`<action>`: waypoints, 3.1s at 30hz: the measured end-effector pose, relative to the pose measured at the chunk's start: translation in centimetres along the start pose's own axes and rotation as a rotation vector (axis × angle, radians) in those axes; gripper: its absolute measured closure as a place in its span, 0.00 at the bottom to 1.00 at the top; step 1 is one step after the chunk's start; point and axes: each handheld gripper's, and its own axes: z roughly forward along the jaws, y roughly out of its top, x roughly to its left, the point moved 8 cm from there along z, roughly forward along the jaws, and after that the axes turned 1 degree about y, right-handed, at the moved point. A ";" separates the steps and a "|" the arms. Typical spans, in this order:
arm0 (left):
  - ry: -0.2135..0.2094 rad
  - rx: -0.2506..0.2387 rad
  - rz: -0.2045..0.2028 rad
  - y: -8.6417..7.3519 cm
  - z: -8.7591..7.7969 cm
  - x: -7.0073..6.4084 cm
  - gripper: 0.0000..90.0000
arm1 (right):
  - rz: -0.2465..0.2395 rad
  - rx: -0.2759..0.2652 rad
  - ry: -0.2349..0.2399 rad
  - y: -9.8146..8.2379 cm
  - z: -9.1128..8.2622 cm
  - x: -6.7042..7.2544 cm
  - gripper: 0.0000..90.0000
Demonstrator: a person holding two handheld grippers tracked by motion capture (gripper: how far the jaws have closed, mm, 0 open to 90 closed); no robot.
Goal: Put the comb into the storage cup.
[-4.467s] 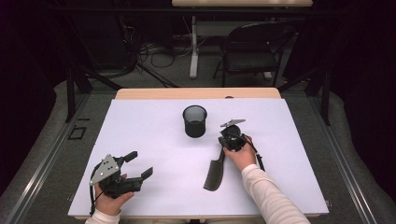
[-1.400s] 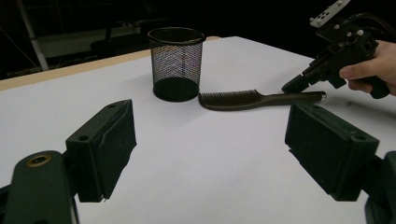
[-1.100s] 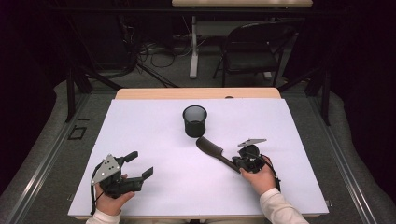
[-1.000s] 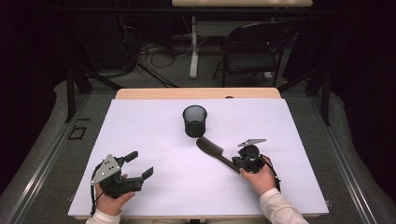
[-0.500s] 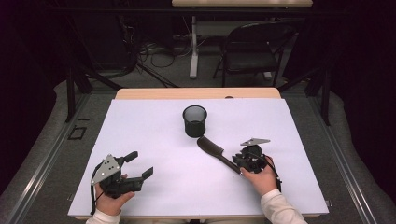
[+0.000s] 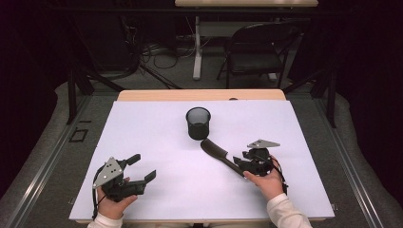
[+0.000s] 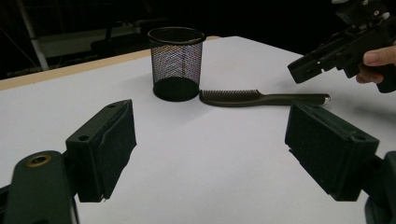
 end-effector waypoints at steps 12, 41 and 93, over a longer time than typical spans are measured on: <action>0.003 0.000 0.000 0.0 0.0 0.0 0.18 | -0.060 -0.072 0.027 1.4 -1.2 1.5 0.60; 0.002 0.008 -0.003 -0.1 0.0 0.0 0.18 | -0.113 0.105 0.158 2.8 -1.5 3.5 0.17; -0.008 0.011 -0.009 -0.1 -0.1 -0.4 0.18 | -0.294 0.458 0.088 4.1 1.8 2.9 0.39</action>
